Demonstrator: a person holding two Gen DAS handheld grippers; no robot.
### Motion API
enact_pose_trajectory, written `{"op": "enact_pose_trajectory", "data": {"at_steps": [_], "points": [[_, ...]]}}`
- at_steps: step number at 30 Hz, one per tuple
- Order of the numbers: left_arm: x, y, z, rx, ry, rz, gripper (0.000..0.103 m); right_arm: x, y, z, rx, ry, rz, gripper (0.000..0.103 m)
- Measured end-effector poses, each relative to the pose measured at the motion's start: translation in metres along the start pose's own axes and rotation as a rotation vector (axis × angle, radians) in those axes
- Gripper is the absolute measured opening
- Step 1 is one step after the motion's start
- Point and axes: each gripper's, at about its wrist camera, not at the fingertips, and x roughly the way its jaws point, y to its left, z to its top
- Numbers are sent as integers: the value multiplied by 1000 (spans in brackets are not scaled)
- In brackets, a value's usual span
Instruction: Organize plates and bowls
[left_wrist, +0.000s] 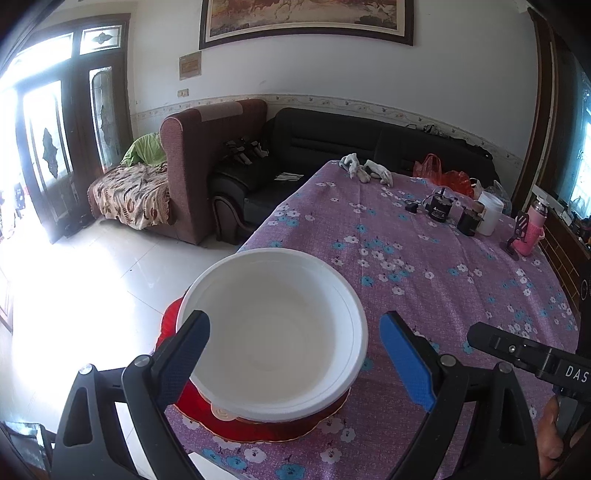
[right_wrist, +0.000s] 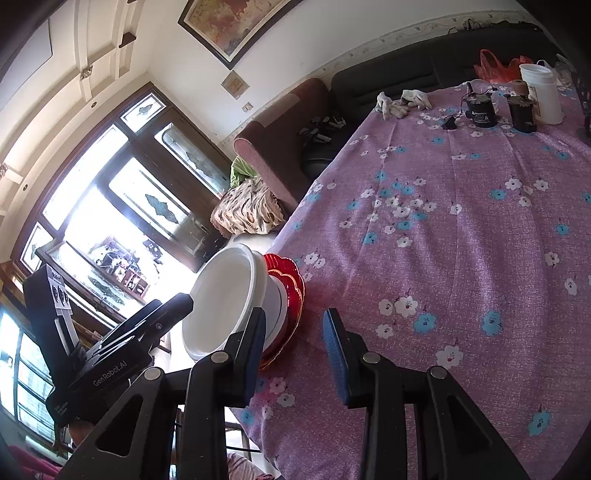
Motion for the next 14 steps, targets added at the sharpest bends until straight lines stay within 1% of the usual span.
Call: {"op": "enact_pose_trajectory", "data": {"at_steps": [5,9,14], "points": [[-2,-2,0,23,-29,9,93,5,0,0,2,7,-3,37],[-3,0,0,4,-39,-9,93,8,-1,0,6,11,-6,37],[-1,6,1,-18,-23,5,93,9,-2,-1,9,9,-8,37]]}}
